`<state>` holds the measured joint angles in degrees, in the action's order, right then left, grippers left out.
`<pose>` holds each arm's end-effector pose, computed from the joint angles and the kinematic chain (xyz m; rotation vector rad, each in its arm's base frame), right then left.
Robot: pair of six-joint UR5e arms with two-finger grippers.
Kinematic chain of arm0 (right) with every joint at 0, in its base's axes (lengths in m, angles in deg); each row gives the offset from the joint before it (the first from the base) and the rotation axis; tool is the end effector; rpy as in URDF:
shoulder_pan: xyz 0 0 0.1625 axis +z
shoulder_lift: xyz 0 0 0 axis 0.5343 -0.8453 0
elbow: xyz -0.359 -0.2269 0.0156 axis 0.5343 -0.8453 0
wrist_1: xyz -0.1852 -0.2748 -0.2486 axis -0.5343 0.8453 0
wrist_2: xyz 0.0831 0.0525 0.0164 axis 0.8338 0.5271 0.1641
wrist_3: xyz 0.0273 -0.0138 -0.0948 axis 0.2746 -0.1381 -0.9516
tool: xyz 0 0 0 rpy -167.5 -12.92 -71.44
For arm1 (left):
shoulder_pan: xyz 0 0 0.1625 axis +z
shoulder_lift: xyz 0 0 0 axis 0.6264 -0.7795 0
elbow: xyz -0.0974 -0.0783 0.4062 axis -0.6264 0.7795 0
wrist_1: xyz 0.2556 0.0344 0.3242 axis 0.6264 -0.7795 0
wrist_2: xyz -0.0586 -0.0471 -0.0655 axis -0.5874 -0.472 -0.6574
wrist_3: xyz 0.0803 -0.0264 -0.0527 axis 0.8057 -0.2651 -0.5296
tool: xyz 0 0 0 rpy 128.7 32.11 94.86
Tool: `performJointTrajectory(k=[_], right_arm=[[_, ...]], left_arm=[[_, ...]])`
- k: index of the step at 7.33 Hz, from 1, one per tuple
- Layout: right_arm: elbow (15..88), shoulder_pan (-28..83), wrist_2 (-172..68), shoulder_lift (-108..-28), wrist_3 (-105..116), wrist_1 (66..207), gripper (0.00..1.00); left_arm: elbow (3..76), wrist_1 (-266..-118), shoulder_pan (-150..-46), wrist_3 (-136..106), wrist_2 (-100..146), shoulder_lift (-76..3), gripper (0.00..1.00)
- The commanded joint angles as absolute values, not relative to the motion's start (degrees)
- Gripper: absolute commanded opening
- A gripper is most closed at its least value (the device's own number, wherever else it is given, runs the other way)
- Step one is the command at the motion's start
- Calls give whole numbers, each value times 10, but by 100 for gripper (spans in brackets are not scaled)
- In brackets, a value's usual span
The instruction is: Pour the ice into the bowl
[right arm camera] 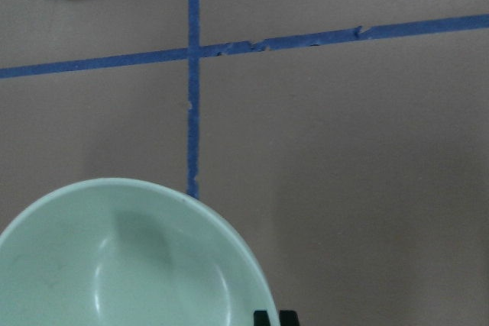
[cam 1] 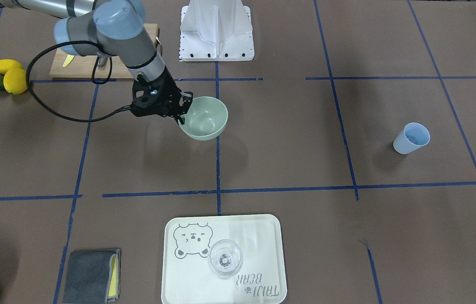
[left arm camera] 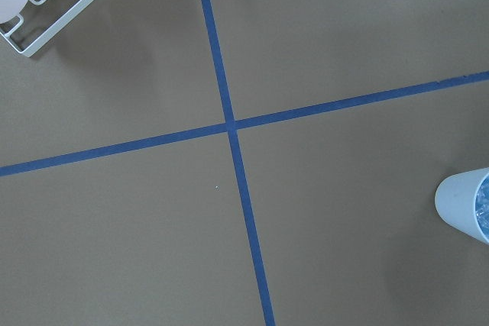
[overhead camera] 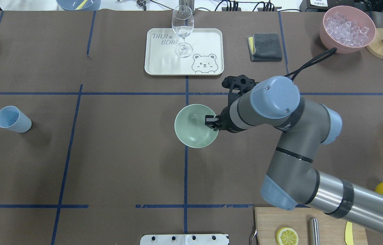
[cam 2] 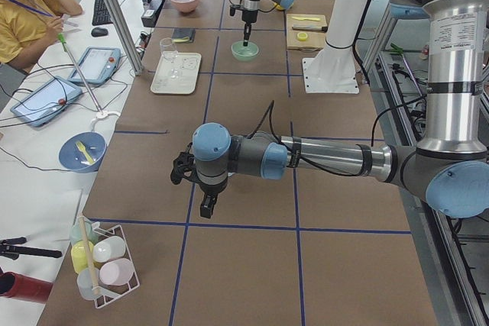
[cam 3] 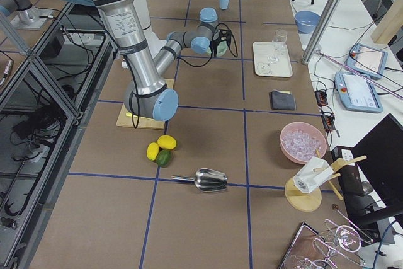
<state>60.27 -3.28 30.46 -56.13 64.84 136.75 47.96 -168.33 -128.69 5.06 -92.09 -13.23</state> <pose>-0.5105 -0.4058 0.2232 0.1365 -1.0059 0.1060 -0.0600 -0.4704 0.6022 0.1766 0.8077 0.1512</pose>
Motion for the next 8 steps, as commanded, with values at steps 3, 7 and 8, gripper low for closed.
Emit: performJointTrajectory(k=[3,7,8], right_arm=[[388,-74,251,-362,710,1385,0],[369,-94,249,-355,708,1384,0],[366,-95,244,-354,708,1383,0]], left_arm=[[479,-1684,-1286,50,-922,-132,100],[477,-1685,-1286,50,-922,-132,100],[476,-1685,-1286,50,-922,-132,100]])
